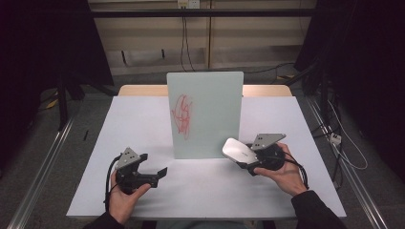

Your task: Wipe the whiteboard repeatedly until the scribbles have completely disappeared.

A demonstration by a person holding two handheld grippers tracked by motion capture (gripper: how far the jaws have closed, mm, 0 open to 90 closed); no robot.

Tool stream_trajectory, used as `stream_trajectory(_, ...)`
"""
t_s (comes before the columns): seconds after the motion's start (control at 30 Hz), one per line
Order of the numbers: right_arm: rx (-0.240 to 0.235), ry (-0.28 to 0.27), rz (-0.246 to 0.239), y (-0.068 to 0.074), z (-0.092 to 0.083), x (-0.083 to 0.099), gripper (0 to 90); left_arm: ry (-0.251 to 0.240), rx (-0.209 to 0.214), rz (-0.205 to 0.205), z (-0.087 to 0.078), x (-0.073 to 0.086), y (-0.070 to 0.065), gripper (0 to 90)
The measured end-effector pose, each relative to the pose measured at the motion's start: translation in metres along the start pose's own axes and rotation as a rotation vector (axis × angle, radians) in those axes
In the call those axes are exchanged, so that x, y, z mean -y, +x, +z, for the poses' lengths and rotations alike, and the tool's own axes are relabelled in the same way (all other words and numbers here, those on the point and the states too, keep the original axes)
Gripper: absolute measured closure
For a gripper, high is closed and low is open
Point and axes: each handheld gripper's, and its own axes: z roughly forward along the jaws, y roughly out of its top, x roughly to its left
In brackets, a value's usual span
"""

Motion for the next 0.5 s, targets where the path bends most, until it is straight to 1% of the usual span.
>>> stream_trajectory(0.2, 0.040, -0.044, -0.029, 0.008, 0.001, -0.009, 31.5, 0.000, 0.002, 0.004, -0.001, -0.001, -0.002, 6.0)
stream_trajectory(0.3, 0.045, -0.049, -0.039, 0.010, 0.002, -0.012, 31.5, 0.000, -0.001, 0.002, -0.001, -0.001, -0.001, 6.0)
stream_trajectory(0.37, 0.044, -0.064, -0.045, 0.012, 0.004, -0.017, 31.5, 0.001, 0.000, -0.001, -0.001, -0.002, 0.000, 5.9)
stream_trajectory(0.5, 0.050, -0.076, -0.058, 0.015, 0.007, -0.023, 31.5, -0.010, -0.005, 0.000, -0.002, -0.002, -0.001, 6.0)
